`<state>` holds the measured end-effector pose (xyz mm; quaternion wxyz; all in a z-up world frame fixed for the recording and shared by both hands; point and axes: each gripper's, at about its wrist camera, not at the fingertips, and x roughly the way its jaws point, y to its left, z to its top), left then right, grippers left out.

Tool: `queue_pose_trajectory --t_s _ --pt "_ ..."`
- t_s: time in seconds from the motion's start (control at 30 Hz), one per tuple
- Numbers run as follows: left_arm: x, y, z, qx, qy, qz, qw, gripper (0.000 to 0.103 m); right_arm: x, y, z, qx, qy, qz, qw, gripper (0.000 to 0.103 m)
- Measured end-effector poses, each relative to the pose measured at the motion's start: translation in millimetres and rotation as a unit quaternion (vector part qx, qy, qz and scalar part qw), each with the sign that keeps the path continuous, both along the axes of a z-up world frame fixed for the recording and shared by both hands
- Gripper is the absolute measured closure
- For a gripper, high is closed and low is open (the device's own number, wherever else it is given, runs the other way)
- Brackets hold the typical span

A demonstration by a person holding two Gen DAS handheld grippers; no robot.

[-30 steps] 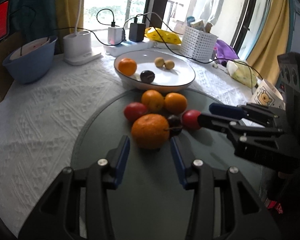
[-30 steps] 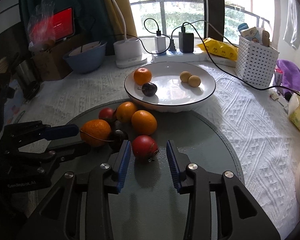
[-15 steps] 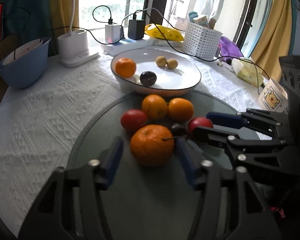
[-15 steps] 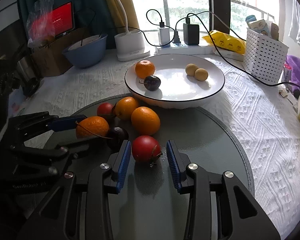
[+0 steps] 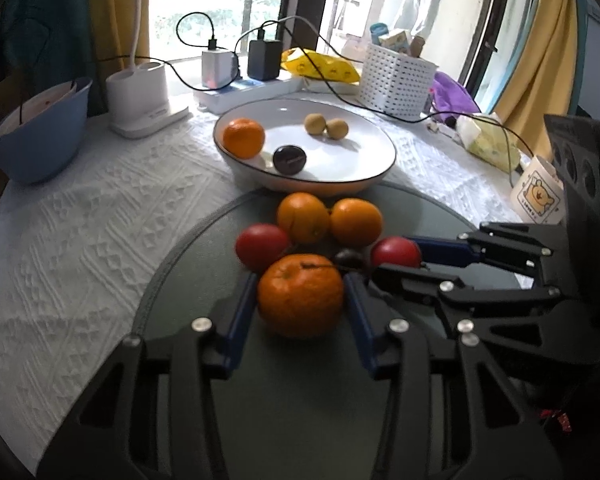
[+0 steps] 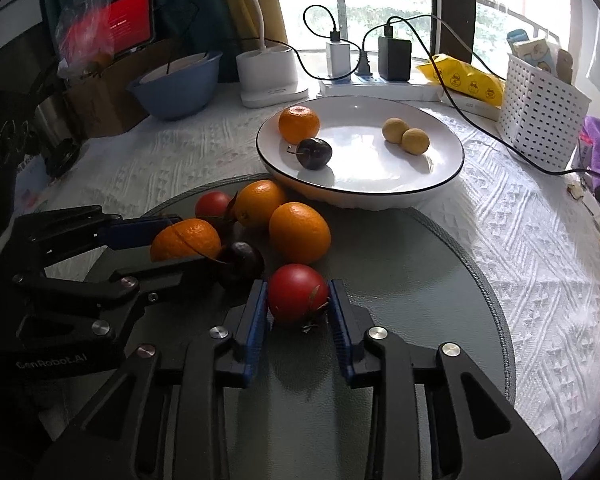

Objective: Organize fruits
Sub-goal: 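Close the right tool on the red tomato while the left tool closes on the large mandarin, then carry the tomato with the right tool while the left tool carries the mandarin to the plate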

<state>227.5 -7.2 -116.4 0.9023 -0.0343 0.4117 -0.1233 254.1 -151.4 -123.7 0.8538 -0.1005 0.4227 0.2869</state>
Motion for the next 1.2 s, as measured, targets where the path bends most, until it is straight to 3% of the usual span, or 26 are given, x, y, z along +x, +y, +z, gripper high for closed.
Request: queue_pose_trajectory --t_s 0.7,1.2 --pt "-31.7 26.2 7.4 -0.009 -0.001 0.038 0.9992 0.057 -22.2 -0.4 22.1 0.000 -0.037 0.004 0.999 0.071" --pt "-42.6 43.7 43.0 -0.003 -0.048 0.060 0.9970 0.057 -25.7 -14.9 43.6 0.007 -0.064 -0.010 0.998 0.071"
